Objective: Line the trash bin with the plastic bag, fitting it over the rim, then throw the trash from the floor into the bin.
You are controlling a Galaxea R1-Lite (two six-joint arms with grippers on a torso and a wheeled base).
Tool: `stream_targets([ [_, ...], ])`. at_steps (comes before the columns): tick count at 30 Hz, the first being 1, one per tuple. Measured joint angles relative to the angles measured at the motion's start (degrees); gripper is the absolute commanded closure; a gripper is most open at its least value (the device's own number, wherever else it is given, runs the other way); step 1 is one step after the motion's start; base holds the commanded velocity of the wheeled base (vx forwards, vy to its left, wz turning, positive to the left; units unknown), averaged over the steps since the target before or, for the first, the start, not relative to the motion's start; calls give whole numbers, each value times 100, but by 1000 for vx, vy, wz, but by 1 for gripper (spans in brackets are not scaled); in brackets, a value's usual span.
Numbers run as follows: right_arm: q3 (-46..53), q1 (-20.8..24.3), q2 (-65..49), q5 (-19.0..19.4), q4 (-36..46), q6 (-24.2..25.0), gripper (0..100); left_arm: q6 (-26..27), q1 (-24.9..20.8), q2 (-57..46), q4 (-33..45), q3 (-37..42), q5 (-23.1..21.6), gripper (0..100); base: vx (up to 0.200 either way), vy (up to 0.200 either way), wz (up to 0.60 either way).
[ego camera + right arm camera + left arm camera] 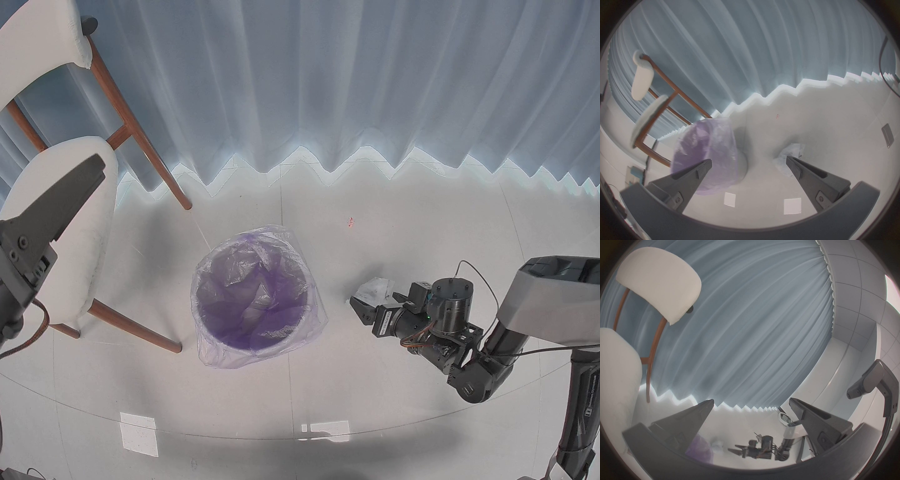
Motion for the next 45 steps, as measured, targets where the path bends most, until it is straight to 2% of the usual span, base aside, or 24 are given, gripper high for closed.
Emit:
stream_targets([
  [5,-441,-106,634,-284,9,-145,0,18,37,-388,1059,-55,-111,0,200,0,0],
  [11,-625,-346,1028,-354,77,-213,0,22,172,-798,1688,-262,-163,0,200,0,0],
  [21,-697,-581,1414,-361,95,-260,0,-72,138,-989,1773,-702,-180,0,20,0,0],
  [26,-837,-562,1543,-363,134,-325,0,-419,133,-989,1763,-777,-189,0,0,-200,0],
  [30,-998,-553,1623,-361,174,-340,0,-535,135,-992,1763,-805,-402,0,0,-200,0],
  [40,-1629,-551,1775,-364,936,-307,0,-542,199,-1014,1773,-802,-530,0,0,-200,0],
  [45,-2042,-532,1893,-361,1312,-299,0,-523,362,-1014,1762,-794,-539,0,0,0,0],
])
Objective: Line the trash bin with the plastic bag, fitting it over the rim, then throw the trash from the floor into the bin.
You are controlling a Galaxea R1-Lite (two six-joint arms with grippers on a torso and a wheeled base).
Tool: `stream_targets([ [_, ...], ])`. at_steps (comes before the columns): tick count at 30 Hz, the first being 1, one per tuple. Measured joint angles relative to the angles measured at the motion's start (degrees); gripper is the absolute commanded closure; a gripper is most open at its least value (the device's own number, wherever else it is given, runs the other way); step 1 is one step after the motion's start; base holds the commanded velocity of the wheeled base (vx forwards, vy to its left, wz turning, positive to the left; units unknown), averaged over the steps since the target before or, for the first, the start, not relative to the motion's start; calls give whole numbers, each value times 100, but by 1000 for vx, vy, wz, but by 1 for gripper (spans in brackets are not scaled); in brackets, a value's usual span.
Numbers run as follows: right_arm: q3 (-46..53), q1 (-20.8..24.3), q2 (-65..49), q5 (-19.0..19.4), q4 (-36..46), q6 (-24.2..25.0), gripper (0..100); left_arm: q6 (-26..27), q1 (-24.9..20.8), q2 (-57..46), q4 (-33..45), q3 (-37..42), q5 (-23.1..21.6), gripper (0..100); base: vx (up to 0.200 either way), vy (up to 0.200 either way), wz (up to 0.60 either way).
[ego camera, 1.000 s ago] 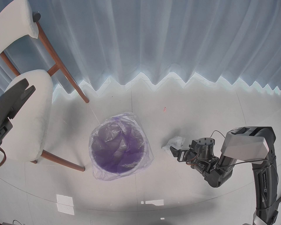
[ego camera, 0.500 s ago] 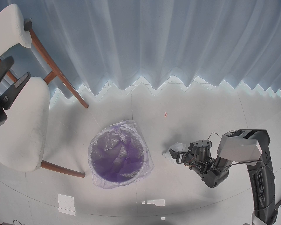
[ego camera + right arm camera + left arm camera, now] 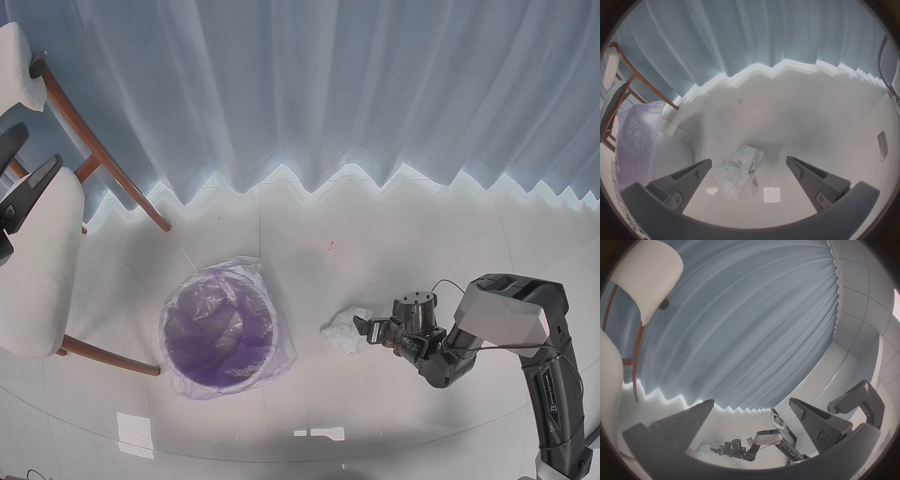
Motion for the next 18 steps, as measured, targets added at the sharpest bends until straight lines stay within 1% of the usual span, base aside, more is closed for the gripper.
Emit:
stream_targets([
  [3,-251,17,90,0,232,4,0,-1,132,9,4,0,-71,0,0,0,0],
  [5,-414,59,176,0,357,6,0,-6,193,12,6,35,-238,0,0,0,0],
  [8,-566,124,284,5,399,15,0,-12,258,11,6,144,-629,0,0,0,0],
  [10,-638,152,334,7,451,24,0,-15,295,12,4,212,-758,0,0,0,0],
  [14,-824,193,429,20,607,46,0,-15,352,37,9,273,-774,0,0,0,0],
  [18,-1007,196,494,101,803,315,0,-11,435,139,4,290,-774,0,0,0,0],
])
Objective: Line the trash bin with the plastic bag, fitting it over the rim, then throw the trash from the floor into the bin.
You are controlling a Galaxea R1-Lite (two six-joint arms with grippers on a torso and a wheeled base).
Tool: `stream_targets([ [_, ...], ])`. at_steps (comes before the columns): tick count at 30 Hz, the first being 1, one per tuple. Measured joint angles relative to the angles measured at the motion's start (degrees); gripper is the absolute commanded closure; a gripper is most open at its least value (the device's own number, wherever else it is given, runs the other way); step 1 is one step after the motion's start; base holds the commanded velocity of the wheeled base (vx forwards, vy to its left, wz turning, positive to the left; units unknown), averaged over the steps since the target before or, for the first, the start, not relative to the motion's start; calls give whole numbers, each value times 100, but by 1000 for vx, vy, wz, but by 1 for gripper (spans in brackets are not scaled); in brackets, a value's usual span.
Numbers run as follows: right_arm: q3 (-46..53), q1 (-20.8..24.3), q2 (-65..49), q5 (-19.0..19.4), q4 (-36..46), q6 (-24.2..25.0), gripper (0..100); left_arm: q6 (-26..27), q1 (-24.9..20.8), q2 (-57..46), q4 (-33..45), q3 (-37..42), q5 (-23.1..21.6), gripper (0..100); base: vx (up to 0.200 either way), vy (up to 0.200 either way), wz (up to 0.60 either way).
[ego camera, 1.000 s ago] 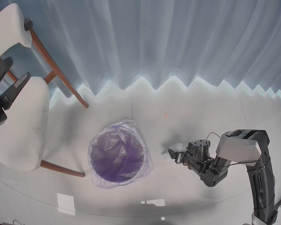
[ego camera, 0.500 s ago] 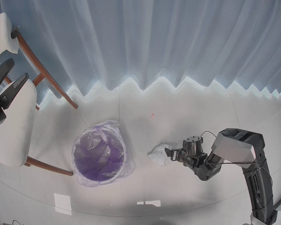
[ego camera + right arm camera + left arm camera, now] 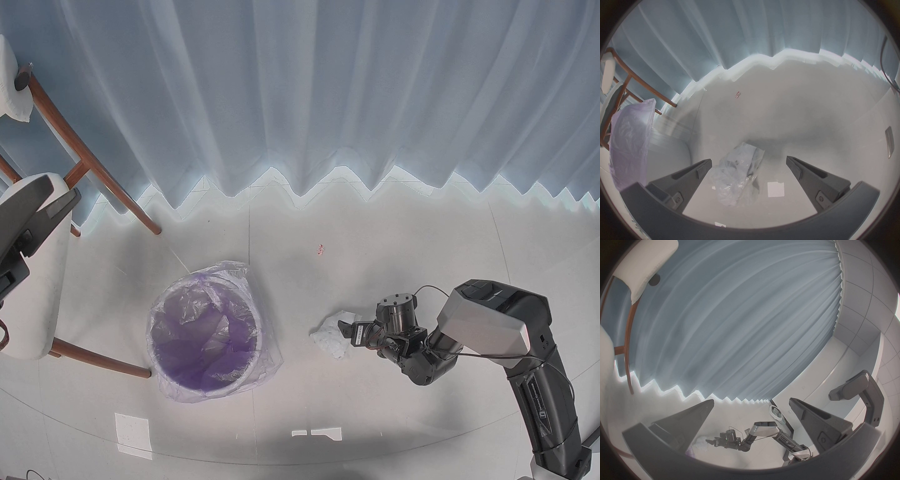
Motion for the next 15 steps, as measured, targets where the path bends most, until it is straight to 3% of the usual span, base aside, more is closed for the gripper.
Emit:
stream_targets([
  [8,-518,-4,44,152,1202,466,0,11,72,137,-2,18,0,0,0,0,0],
  [15,-1201,-4,247,141,1307,617,0,-35,157,226,-6,35,-26,0,0,0,0],
])
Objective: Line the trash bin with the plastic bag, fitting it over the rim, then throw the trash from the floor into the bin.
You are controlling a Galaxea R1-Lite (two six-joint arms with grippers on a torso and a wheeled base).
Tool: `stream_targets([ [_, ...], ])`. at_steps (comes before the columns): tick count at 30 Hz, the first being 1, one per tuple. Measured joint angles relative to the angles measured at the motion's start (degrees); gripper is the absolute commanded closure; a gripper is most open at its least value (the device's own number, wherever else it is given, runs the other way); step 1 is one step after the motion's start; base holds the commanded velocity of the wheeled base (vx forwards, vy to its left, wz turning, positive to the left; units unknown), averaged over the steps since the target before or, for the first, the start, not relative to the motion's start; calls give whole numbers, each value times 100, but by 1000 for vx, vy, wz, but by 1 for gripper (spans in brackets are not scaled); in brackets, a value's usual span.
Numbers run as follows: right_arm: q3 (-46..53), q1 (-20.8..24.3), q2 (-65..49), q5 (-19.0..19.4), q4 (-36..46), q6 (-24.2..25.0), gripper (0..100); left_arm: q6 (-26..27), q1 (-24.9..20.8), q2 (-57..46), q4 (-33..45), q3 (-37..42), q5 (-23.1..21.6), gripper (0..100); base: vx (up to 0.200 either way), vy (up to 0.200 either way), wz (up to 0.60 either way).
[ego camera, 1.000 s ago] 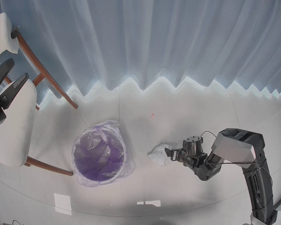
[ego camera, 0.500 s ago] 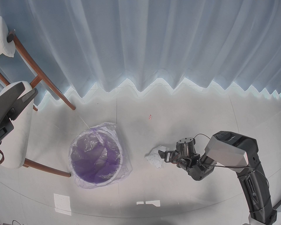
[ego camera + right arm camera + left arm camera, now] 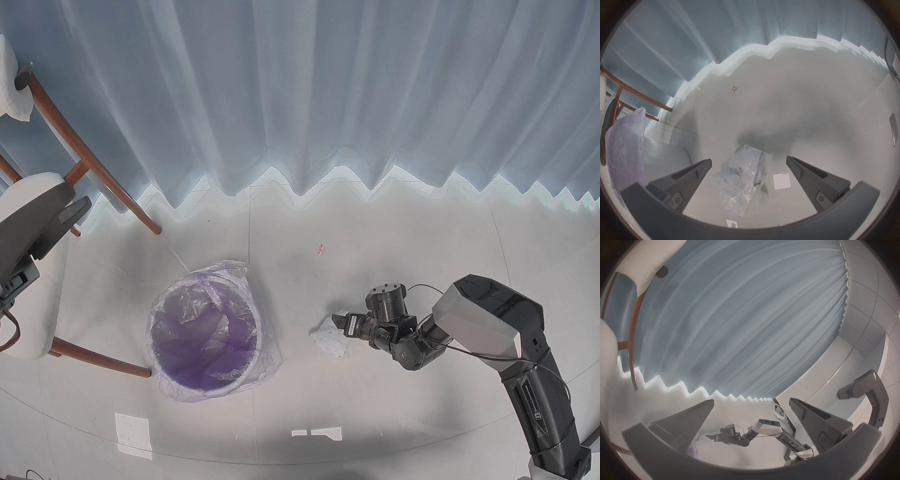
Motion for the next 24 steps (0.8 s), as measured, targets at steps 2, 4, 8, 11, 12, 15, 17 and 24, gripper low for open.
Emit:
stream_targets([
  [2,-91,0,59,-7,-4,9,0,-124,-37,33,0,-2,6,0,-100,0,0],
  [4,-144,0,99,-11,-6,9,0,-247,-63,61,6,-26,9,0,-200,0,0],
  [8,-222,0,162,-21,-4,7,0,-354,-85,105,4,-69,0,0,-200,0,0],
  [11,-296,-2,205,-22,16,5,0,-356,-100,127,2,-72,-7,0,-200,0,0],
  [12,-334,-2,221,-24,33,5,0,-356,-102,129,2,-74,-5,0,-200,0,0],
  [15,-533,0,278,-38,134,5,0,-356,-100,132,-40,-83,1,0,0,0,0],
  [17,-728,-5,336,-55,300,2,0,-356,-80,129,-54,-96,4,0,0,0,0],
  [24,-1506,-20,566,-108,848,7,0,-354,-39,94,-57,-105,17,0,0,0,0],
])
